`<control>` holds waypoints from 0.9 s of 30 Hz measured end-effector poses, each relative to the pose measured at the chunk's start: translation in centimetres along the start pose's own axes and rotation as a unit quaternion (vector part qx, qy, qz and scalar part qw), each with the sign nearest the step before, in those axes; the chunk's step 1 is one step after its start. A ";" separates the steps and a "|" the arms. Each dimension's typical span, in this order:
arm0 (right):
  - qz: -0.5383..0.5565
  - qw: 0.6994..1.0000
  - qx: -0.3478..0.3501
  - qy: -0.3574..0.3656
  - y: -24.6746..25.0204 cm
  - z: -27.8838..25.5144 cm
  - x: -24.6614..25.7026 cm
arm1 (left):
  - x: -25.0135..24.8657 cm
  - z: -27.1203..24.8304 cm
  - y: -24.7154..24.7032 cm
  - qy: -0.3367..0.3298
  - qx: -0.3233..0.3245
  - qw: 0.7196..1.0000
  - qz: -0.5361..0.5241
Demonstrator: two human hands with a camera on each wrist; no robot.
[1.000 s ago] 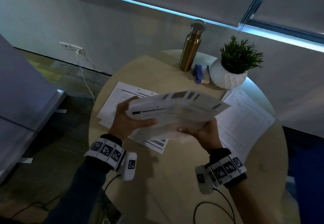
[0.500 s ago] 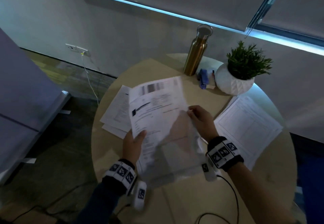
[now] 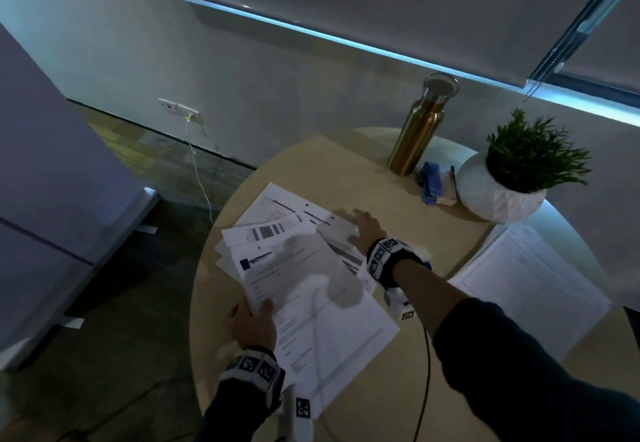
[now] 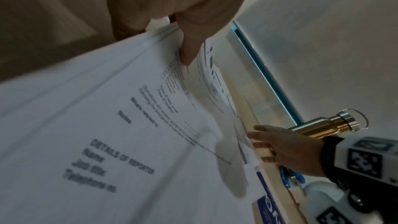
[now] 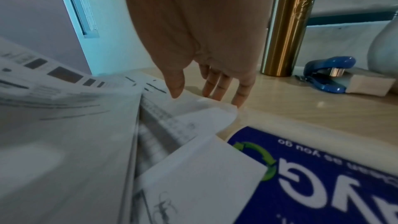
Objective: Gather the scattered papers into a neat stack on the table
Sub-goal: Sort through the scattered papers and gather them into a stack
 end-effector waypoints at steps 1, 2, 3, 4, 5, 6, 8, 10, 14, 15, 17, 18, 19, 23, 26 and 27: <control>-0.002 1.000 0.004 0.000 -0.3 0.2 0.1 | -0.2 0.2 0.0 -0.007 -0.001 1.000 -0.020; 0.007 1.000 0.013 0.007 -0.6 -0.1 0.3 | -0.5 0.4 0.1 -0.013 -0.003 0.999 -0.031; 0.022 0.999 0.024 0.021 -1.0 -0.4 0.3 | -0.8 0.5 0.2 -0.019 -0.005 0.999 -0.034; 0.032 0.998 0.033 0.039 -1.4 -1.3 0.3 | -0.9 0.6 0.3 -0.016 -0.005 0.999 -0.036; 0.040 0.997 0.039 0.056 -1.8 -2.4 0.0 | -1.0 0.7 0.4 -0.013 -0.003 0.999 -0.043; 0.049 0.996 0.043 0.066 -2.2 -3.5 -0.4 | -1.3 0.8 0.5 -0.011 0.002 0.998 -0.054; 0.070 0.994 0.038 0.076 -3.1 -5.9 -1.6 | -1.6 1.0 0.2 -0.008 0.022 0.997 -0.075; 0.108 0.991 0.039 0.071 -4.3 -8.6 -3.3 | -1.7 1.3 0.0 -0.016 0.039 0.997 -0.068; 0.168 0.975 0.143 0.008 -7.9 -13.6 -7.2 | -1.9 0.4 -0.8 -0.061 0.094 0.993 -0.043; 0.172 0.971 0.164 -0.011 -8.6 -14.8 -8.2 | -1.9 0.0 -0.9 -0.087 0.104 0.990 -0.034; 0.212 0.966 0.137 -0.048 -8.9 -16.5 -10.0 | -2.7 -1.0 -0.7 -0.152 0.125 0.979 -0.051; 0.262 0.958 0.092 -0.066 -8.3 -17.1 -10.8 | -3.4 -1.7 -0.7 -0.180 0.147 0.970 -0.066; 0.326 0.941 0.044 -0.078 -7.4 -17.8 -11.5 | -4.2 -2.3 -0.7 -0.203 0.173 0.960 -0.089; 0.510 0.860 0.005 0.012 -3.4 -20.8 -10.4 | -8.4 -4.8 -0.8 -0.209 0.282 0.912 -0.213; 0.541 0.834 -0.099 0.038 0.5 -23.2 -9.5 | -12.6 -6.5 0.3 -0.314 0.246 0.899 -0.180; 0.540 0.825 -0.157 0.052 2.0 -24.3 -9.0 | -14.4 -7.7 0.9 -0.377 0.221 0.887 -0.150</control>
Point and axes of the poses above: each hand's wrist, its own z-axis towards the middle knuckle, its own y-axis out of the back of the hand, x = y × z, the point moved 6 cm from there along z, towards the middle knuckle, and after that the axes turned 9 degrees about -y, right-handed, at the moved point
